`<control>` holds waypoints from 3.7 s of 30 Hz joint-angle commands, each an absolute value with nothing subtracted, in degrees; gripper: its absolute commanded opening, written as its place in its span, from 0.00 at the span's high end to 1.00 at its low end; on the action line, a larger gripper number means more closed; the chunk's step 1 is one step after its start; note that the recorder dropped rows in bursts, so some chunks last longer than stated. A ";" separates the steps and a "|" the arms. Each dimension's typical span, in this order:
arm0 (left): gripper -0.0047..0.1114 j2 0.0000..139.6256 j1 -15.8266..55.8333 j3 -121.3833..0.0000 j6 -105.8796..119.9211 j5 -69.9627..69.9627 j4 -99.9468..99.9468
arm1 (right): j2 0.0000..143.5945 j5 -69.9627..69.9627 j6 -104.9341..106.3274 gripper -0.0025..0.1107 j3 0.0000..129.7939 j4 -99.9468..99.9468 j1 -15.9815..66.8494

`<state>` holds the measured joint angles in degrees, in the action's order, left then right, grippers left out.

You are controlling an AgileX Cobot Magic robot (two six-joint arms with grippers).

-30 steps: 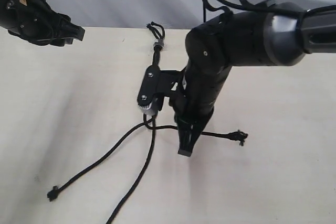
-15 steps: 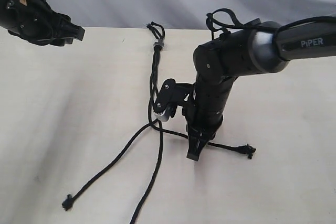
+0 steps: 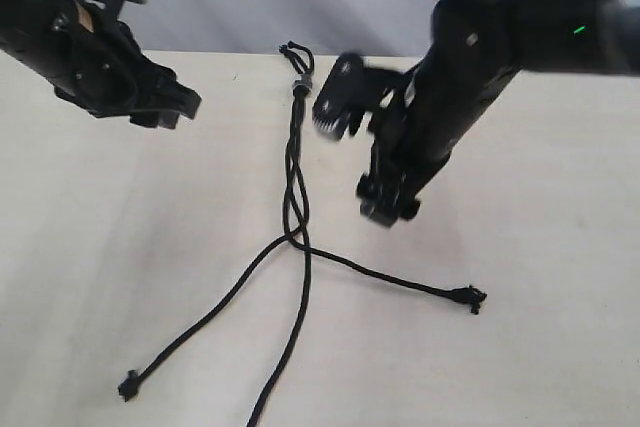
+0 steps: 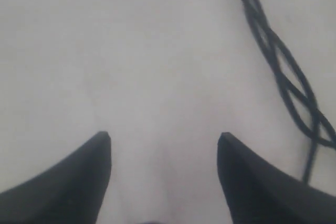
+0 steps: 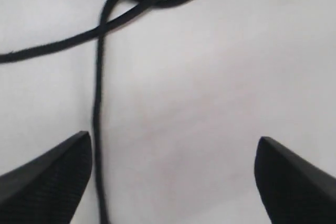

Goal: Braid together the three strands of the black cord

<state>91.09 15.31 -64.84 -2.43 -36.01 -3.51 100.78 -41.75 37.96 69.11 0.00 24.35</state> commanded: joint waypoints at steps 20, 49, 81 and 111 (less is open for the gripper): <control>0.47 108.67 47.70 -62.36 -8.13 -36.06 -1.47 | 85.14 -28.58 38.81 0.28 59.83 12.18 9.65; 0.95 101.36 35.73 -62.13 2.13 -36.79 -14.78 | 85.14 -27.89 38.81 0.28 59.83 12.18 9.65; 0.95 99.48 32.98 -52.68 13.23 -25.33 7.89 | 85.14 -26.64 38.39 0.28 59.83 12.59 9.65; 0.51 87.84 21.66 -61.04 12.38 -25.15 5.95 | 85.14 -37.27 38.37 0.28 59.95 21.18 15.01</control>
